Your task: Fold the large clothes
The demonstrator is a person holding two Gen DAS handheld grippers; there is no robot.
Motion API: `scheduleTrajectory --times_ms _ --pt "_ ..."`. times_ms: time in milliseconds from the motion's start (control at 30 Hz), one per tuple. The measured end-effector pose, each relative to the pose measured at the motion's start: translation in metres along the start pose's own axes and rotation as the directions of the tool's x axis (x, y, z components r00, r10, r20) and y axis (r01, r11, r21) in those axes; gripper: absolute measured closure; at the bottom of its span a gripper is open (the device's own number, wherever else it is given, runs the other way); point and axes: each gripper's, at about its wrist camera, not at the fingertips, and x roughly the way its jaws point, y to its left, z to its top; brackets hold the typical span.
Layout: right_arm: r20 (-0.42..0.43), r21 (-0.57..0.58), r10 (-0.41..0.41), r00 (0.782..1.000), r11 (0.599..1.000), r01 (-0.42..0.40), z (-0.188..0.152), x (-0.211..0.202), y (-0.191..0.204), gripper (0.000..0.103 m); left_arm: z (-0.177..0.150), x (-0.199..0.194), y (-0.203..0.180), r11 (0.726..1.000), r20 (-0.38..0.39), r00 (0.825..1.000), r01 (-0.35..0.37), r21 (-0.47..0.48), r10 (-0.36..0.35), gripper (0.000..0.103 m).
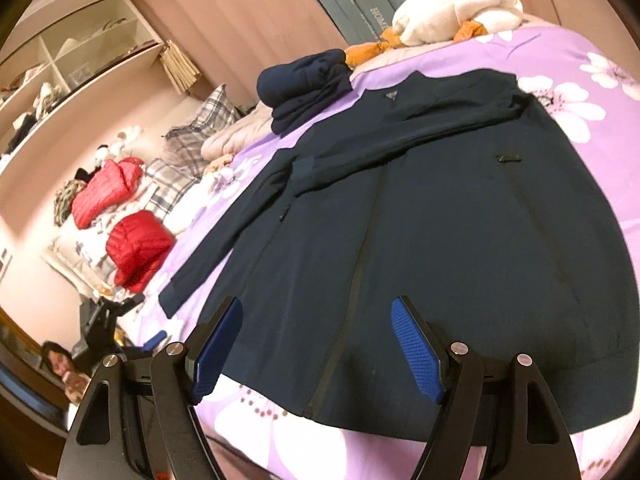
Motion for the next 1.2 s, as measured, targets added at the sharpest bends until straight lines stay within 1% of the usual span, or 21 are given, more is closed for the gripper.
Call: scheduleTrajectory --times_ms 67,200,333,467,533,600,700,767,867,967,1033,1067,1100,1133,1200 --pt "0.006 -0.012 -0.018 1.000 1.000 0.018 -0.001 0.003 0.003 0.026 0.003 -0.004 0.009 1.000 0.001 1.000 0.004 -0.021 -0.004 0.005" --pt "-0.009 -0.023 -0.016 1.000 1.000 0.016 -0.004 0.011 0.008 0.026 0.016 0.000 0.020 0.996 -0.021 0.999 0.039 -0.079 -0.041 0.005" --pt "-0.019 -0.027 -0.019 1.000 0.999 0.018 -0.004 0.020 0.013 0.026 0.030 0.007 0.020 0.995 -0.050 0.998 0.042 -0.091 -0.047 0.005" --pt "-0.016 -0.027 -0.019 1.000 0.999 0.018 -0.002 0.022 0.017 0.026 0.046 0.014 0.024 0.991 -0.051 0.998 0.039 -0.126 -0.046 0.005" --pt "-0.010 -0.027 -0.016 1.000 1.000 0.016 -0.002 0.022 0.018 0.026 0.050 0.015 0.028 0.987 -0.038 0.998 0.047 -0.156 -0.053 0.004" --pt "-0.010 -0.024 -0.013 1.000 1.000 0.013 -0.003 0.023 0.018 0.026 0.053 0.014 0.030 0.981 -0.005 0.998 0.057 -0.185 -0.059 0.001" --pt "-0.029 -0.008 -0.014 0.999 1.000 0.013 -0.006 0.029 0.018 0.026 0.059 0.013 0.032 0.974 0.044 0.997 0.064 -0.217 -0.056 0.001" --pt "-0.042 -0.003 -0.009 0.999 1.000 0.009 -0.008 0.031 0.019 0.026 0.065 0.013 0.033 0.971 0.059 0.997 0.070 -0.228 -0.058 0.001" --pt "-0.047 -0.007 -0.015 0.999 1.000 0.015 -0.009 0.029 0.021 0.026 0.074 0.016 0.032 0.972 0.076 0.996 0.070 -0.225 -0.054 0.002" --pt "-0.042 -0.013 -0.024 0.999 1.000 0.023 -0.008 0.027 0.022 0.026 0.083 0.022 0.028 0.979 0.081 0.996 0.048 -0.198 -0.032 0.002" --pt "-0.044 -0.006 -0.033 0.998 0.999 0.033 -0.008 0.029 0.022 0.026 0.086 0.026 0.022 0.986 0.075 0.997 0.024 -0.164 -0.012 0.006" --pt "-0.046 0.000 -0.035 0.998 0.999 0.035 -0.008 0.030 0.022 0.026 0.087 0.028 0.019 0.989 0.070 0.998 0.016 -0.144 -0.006 0.010" --pt "-0.046 0.002 -0.036 0.998 0.999 0.036 -0.007 0.031 0.023 0.026 0.087 0.030 0.017 0.992 0.064 0.998 0.010 -0.126 -0.002 0.016" --pt "-0.047 0.000 -0.035 0.998 0.999 0.035 -0.007 0.032 0.024 0.026 0.087 0.032 0.016 0.993 0.061 0.998 0.001 -0.116 0.006 0.020" --pt "-0.048 -0.013 -0.041 0.998 0.999 0.040 -0.008 0.033 0.029 0.026 0.087 0.034 0.018 0.995 0.053 0.998 -0.022 -0.100 0.027 0.033"
